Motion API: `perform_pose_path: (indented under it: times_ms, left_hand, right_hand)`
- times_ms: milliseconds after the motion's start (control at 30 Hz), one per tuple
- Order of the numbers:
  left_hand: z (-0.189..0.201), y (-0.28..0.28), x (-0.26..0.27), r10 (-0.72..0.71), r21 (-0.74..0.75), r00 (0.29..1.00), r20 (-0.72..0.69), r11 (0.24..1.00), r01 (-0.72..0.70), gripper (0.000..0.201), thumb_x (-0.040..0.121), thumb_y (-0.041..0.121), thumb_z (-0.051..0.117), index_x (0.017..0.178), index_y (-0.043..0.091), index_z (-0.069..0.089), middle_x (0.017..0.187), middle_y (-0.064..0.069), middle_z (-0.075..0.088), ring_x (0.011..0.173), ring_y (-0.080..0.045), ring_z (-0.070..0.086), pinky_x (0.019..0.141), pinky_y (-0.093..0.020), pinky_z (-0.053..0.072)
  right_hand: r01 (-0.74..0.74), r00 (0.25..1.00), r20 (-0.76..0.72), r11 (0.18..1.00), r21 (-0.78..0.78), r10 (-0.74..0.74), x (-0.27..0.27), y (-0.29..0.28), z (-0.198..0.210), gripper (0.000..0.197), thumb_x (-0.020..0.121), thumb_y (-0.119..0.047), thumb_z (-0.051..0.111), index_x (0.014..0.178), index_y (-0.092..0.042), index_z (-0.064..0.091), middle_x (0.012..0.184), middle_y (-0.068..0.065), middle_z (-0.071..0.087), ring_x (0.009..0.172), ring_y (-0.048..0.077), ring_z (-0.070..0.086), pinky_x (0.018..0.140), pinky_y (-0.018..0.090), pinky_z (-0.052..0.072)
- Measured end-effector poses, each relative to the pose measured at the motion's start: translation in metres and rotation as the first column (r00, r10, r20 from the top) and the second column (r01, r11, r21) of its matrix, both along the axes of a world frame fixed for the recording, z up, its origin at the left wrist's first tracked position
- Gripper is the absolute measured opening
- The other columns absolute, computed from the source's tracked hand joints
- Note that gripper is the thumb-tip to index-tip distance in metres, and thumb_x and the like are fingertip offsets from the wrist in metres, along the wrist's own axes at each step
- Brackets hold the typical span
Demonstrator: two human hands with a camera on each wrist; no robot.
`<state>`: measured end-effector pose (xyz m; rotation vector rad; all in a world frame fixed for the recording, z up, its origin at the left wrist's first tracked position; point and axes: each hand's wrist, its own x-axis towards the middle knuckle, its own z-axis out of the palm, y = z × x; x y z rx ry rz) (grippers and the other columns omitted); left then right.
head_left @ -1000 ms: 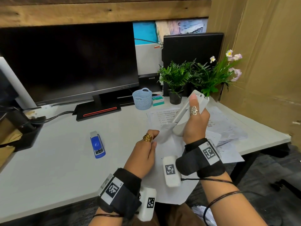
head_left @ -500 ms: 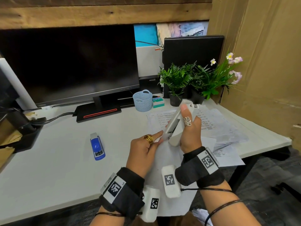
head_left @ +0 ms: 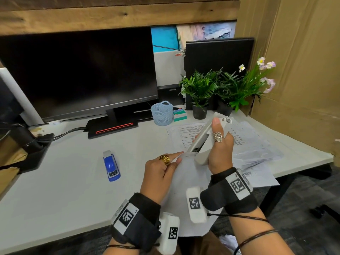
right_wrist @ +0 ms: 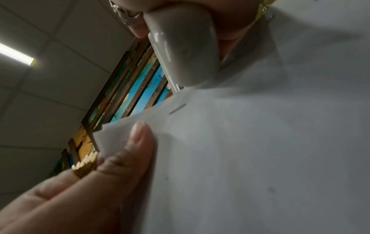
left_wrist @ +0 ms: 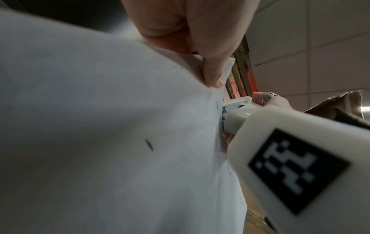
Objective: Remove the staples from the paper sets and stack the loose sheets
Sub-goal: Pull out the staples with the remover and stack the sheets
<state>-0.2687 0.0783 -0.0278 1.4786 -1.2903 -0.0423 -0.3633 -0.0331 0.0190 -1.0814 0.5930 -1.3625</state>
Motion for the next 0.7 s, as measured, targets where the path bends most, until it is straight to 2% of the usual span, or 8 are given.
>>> perform_pose_path:
  times_ms: [67,133,300,400,467,500,600,700]
  left_hand:
    - [0.000,0.001,0.000,0.006,-0.023,1.000,0.009,1.000,-0.006,0.022,0.089,0.019,0.055,0.109,0.023,0.064,0.094,0.030,0.059,0.087,0.019,0.057,0.077,0.000,0.040]
    - [-0.001,0.001,0.001,0.016,-0.043,1.000,0.026,0.999,-0.015,0.020,0.090,0.023,0.054,0.108,0.025,0.062,0.094,0.031,0.059,0.086,0.018,0.057,0.076,0.000,0.040]
    - [-0.009,0.002,0.004,0.041,-0.057,0.998,0.051,0.998,-0.038,0.022,0.091,0.028,0.055,0.112,0.031,0.060,0.101,0.031,0.059,0.094,0.015,0.058,0.082,-0.002,0.041]
    - [-0.011,0.003,0.003,0.055,-0.077,0.997,0.062,0.996,-0.050,0.022,0.090,0.028,0.054,0.111,0.032,0.060,0.101,0.029,0.060,0.094,0.016,0.057,0.083,-0.002,0.041]
    - [-0.010,0.003,0.002,0.055,-0.090,0.996,0.064,0.995,-0.049,0.022,0.089,0.026,0.056,0.110,0.031,0.061,0.100,0.025,0.062,0.093,0.016,0.058,0.082,-0.002,0.042]
    - [-0.009,0.004,0.001,0.057,-0.098,0.996,0.070,0.994,-0.050,0.021,0.090,0.029,0.055,0.109,0.030,0.062,0.099,0.025,0.063,0.091,0.016,0.058,0.080,-0.002,0.042]
    - [-0.005,0.006,0.001,0.056,-0.088,0.995,0.080,0.995,-0.049,0.025,0.089,0.035,0.050,0.107,0.027,0.065,0.092,0.028,0.064,0.085,0.014,0.060,0.075,-0.002,0.042]
    - [-0.005,0.007,0.005,0.073,-0.068,0.992,0.104,0.995,-0.066,0.025,0.090,0.031,0.054,0.104,0.018,0.071,0.088,0.022,0.066,0.080,0.008,0.062,0.072,-0.002,0.042]
  right_hand:
    - [-0.001,1.000,-0.014,1.000,-0.025,0.000,0.001,0.001,-0.001,0.045,0.065,-0.060,0.061,0.073,-0.016,0.060,0.073,0.009,0.062,0.078,0.032,0.063,0.077,0.045,0.053]
    - [-0.010,1.000,-0.027,0.999,-0.049,0.009,0.003,0.002,-0.004,0.044,0.065,-0.061,0.059,0.072,-0.017,0.060,0.072,0.007,0.062,0.077,0.028,0.063,0.075,0.041,0.052]
    - [-0.037,0.999,-0.006,0.997,-0.071,0.036,0.006,0.001,-0.009,0.032,0.073,-0.052,0.058,0.073,-0.020,0.059,0.070,-0.003,0.063,0.074,0.019,0.063,0.069,0.030,0.052]
    - [-0.038,0.999,0.031,0.997,-0.070,0.041,0.006,0.003,-0.009,0.029,0.076,-0.049,0.062,0.073,-0.020,0.059,0.066,-0.007,0.063,0.070,0.016,0.063,0.067,0.031,0.053]
    - [-0.022,0.998,0.056,0.997,-0.074,0.026,0.007,0.005,-0.009,0.023,0.084,-0.038,0.064,0.070,-0.021,0.060,0.059,-0.010,0.063,0.063,0.008,0.062,0.065,0.031,0.051]
    - [-0.021,0.998,0.056,0.997,-0.068,0.024,0.008,0.007,-0.008,0.023,0.083,-0.037,0.065,0.067,-0.020,0.062,0.057,-0.010,0.063,0.060,0.007,0.061,0.065,0.031,0.051]
    - [-0.075,0.994,0.076,0.997,-0.035,0.078,0.009,0.009,-0.005,0.025,0.068,-0.047,0.064,0.066,-0.021,0.066,0.058,-0.007,0.063,0.062,0.016,0.061,0.069,0.037,0.051]
    - [-0.106,0.993,0.055,0.994,0.007,0.106,0.014,0.004,-0.007,0.025,0.073,-0.044,0.068,0.074,-0.020,0.060,0.062,-0.008,0.062,0.067,0.018,0.061,0.073,0.037,0.050]
